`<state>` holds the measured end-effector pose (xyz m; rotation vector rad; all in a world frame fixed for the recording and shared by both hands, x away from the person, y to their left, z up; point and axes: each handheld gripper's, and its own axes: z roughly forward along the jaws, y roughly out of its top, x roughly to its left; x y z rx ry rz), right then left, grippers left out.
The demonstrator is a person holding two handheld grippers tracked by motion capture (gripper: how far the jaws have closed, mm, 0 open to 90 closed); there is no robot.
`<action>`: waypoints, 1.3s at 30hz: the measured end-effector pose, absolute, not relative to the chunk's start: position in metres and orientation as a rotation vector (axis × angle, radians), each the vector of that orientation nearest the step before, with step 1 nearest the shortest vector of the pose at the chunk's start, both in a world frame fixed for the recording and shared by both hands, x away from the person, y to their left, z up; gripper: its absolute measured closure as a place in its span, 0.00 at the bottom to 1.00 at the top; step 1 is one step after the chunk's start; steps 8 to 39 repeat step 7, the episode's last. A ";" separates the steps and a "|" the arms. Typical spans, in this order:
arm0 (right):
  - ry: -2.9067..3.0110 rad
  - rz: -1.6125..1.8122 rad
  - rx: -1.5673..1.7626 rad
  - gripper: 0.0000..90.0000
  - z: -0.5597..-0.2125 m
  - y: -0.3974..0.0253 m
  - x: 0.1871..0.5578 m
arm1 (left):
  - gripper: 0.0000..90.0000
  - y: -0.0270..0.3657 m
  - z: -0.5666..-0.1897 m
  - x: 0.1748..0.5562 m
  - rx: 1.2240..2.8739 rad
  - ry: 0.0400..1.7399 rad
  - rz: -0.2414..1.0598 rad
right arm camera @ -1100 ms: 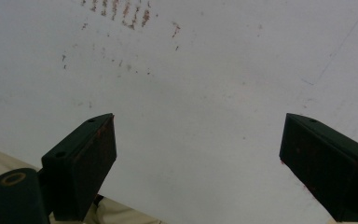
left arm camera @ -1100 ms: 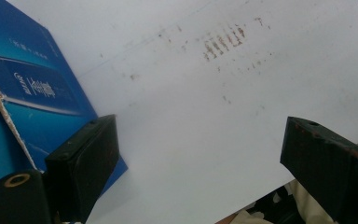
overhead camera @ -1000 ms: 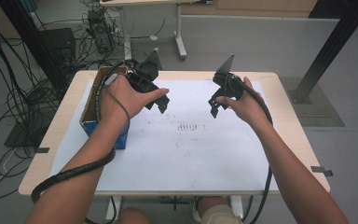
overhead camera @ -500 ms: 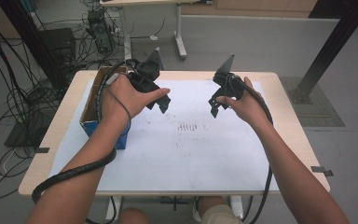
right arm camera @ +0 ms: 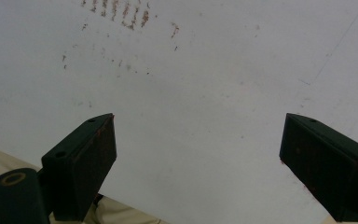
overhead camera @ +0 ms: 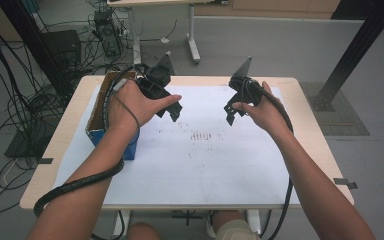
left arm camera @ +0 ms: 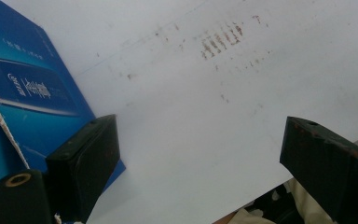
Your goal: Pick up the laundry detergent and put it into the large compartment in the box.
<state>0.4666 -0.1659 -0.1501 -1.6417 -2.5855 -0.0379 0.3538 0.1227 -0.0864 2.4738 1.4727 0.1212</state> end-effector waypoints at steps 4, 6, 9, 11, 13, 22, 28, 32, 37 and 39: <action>-2.588 -0.040 -1.638 0.12 -0.150 -0.165 0.466 | 0.14 0.124 -0.086 0.353 2.471 1.473 0.120; -2.588 -0.044 -1.637 0.12 -0.151 -0.166 0.466 | 0.14 0.124 -0.086 0.353 2.472 1.473 0.118; -2.587 -0.042 -1.637 0.12 -0.151 -0.166 0.466 | 0.14 0.124 -0.086 0.353 2.470 1.473 0.118; -2.587 -0.042 -1.637 0.12 -0.151 -0.166 0.466 | 0.14 0.124 -0.086 0.353 2.470 1.473 0.118; -2.587 -0.042 -1.637 0.12 -0.151 -0.166 0.466 | 0.14 0.124 -0.086 0.353 2.470 1.473 0.118; -2.587 -0.042 -1.637 0.12 -0.151 -0.166 0.466 | 0.14 0.124 -0.086 0.353 2.470 1.473 0.118; -2.587 -0.042 -1.637 0.12 -0.151 -0.166 0.466 | 0.14 0.124 -0.086 0.353 2.470 1.473 0.118; -2.587 -0.042 -1.637 0.12 -0.151 -0.166 0.466 | 0.14 0.124 -0.086 0.353 2.470 1.473 0.118; -2.587 -0.042 -1.637 0.12 -0.151 -0.166 0.466 | 0.14 0.124 -0.086 0.353 2.470 1.473 0.118; -2.587 -0.042 -1.637 0.12 -0.151 -0.166 0.466 | 0.14 0.124 -0.086 0.353 2.470 1.473 0.118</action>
